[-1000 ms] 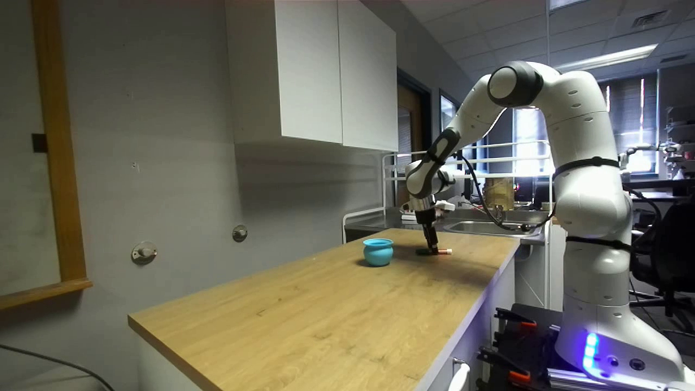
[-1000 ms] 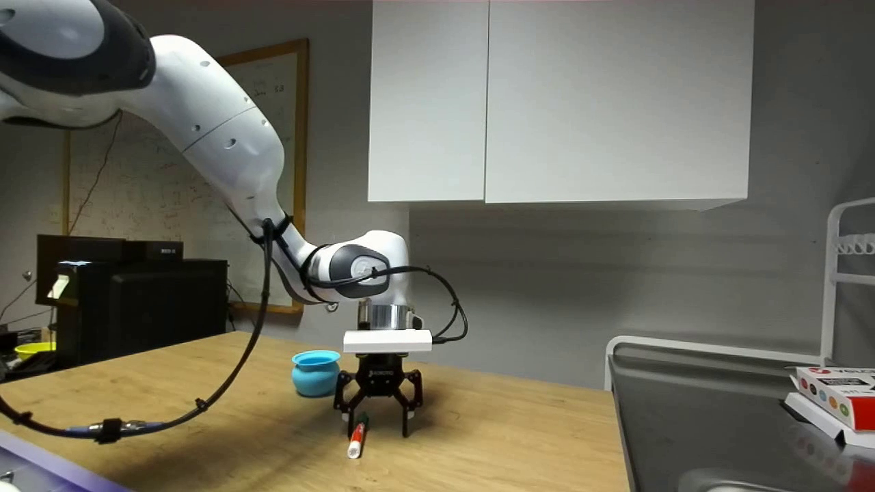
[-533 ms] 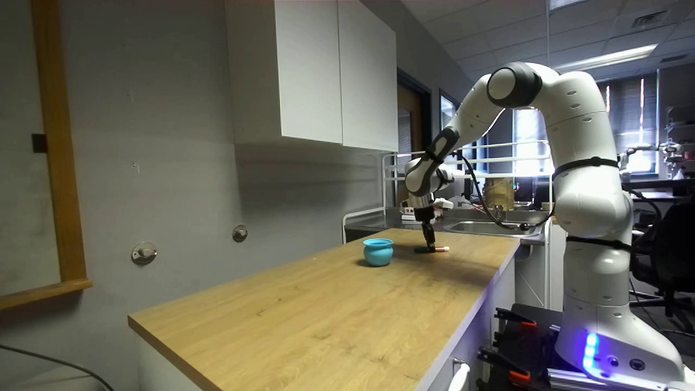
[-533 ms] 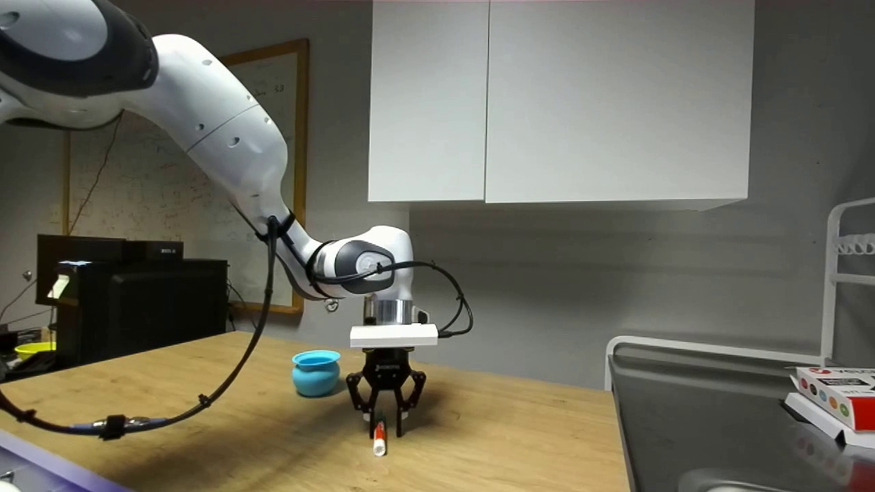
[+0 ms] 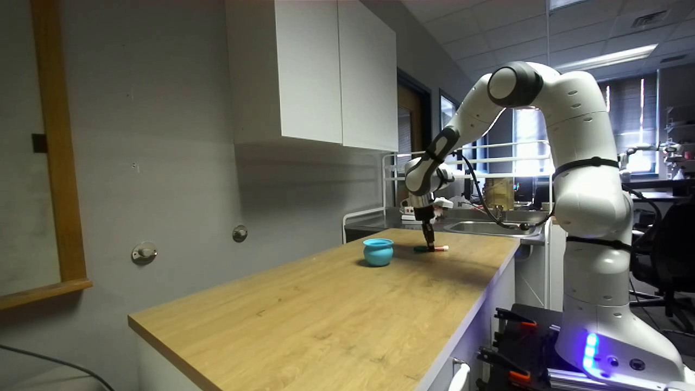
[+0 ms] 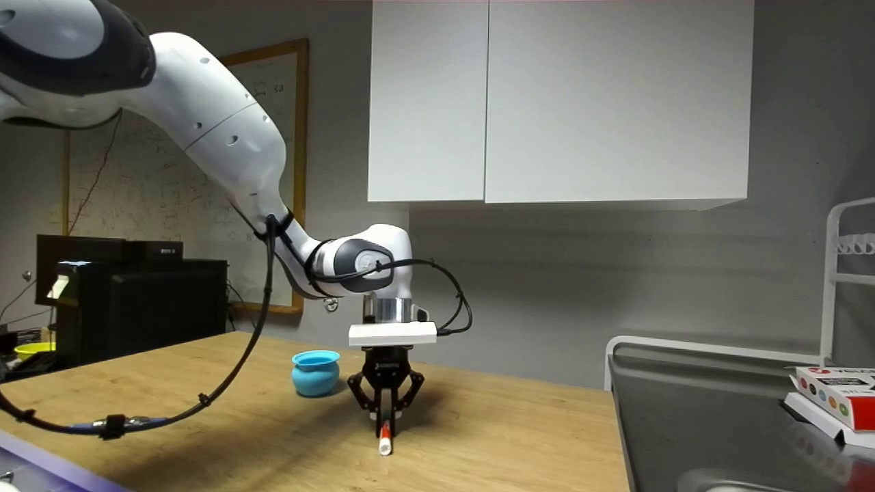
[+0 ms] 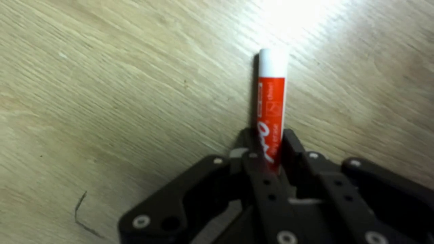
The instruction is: Pick the marker and put it in the cup
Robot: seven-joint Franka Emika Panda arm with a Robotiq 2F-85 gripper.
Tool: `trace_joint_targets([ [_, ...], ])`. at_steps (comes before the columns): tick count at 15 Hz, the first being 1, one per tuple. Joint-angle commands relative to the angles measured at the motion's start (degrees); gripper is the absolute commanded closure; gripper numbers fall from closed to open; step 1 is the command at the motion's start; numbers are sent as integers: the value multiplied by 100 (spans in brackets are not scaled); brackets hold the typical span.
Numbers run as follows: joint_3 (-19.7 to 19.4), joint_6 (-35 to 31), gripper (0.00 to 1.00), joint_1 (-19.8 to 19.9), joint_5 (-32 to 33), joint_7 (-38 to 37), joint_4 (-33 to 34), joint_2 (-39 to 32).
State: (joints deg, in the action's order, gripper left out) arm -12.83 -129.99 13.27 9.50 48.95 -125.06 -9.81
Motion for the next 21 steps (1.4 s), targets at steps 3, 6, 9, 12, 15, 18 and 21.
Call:
trace_joint_targets([
  [3,29,-175,88,-70,594,-737,-485,630],
  [6,37,-260,88,-106,812,-1149,-732,1058],
  [9,70,-443,88,-158,824,-1840,-1052,1589],
  [12,173,-592,88,-236,811,-2541,-1377,2189],
  [15,396,-867,88,-240,1019,-3524,-1645,2720],
  [18,732,-1116,88,-172,1338,-4555,-1848,3115],
  [21,1088,-1246,88,-163,1512,-5389,-2017,3356],
])
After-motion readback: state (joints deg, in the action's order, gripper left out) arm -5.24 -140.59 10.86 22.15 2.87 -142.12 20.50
